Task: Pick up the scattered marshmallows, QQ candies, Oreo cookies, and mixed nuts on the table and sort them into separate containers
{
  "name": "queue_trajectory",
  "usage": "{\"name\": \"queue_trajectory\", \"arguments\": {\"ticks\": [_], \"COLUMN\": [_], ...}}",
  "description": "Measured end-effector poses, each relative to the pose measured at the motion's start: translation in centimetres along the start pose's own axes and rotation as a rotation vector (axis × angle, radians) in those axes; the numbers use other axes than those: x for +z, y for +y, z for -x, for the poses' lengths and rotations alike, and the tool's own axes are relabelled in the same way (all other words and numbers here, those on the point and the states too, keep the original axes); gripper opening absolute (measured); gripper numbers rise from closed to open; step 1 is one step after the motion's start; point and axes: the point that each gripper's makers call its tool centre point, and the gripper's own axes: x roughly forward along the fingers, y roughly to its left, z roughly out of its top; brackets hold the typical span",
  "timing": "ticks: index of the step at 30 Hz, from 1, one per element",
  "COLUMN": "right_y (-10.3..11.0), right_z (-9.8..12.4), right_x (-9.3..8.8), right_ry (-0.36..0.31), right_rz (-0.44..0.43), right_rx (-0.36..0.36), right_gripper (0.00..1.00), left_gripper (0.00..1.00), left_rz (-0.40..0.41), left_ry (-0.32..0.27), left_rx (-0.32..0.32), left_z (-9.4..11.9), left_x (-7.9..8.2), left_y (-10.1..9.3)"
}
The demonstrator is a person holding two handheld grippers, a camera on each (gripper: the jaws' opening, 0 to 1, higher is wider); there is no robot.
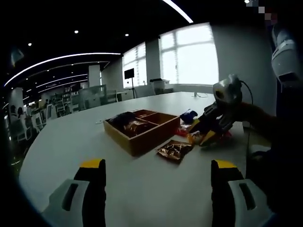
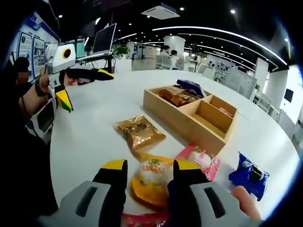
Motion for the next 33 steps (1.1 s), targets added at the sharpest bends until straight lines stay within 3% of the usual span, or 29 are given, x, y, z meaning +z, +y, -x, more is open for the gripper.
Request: {"name": "queue_trajectory", "arguments": {"ticks": [13,19,33], "right_y": [-0.16,-0.46,-0.68], "right_z": [-0.32,-0.38,-0.23], "right_x": [-0.29,-0.69,-0.48], "right_ry": [0.014,0.014,-0.015], "right_rz": [0.034,-0.030,-0.073], "right_rx": [-0.026,-0.014,-0.018], "right_gripper": [0.29,0.23,0.16], "left_gripper": [0.95,0.94,0.94], "left_rz": [-0.005,0.003,0.021], "left_ry": [0.000,-0.012,-0.021], "left_rx": [-0.006,-0.013,-0.033], "left_z": [-0.08,0.06,0.00], "left_x": [0.08,0.36,0.58], "left_y": [-0.37,-0.59,-0.89]}}
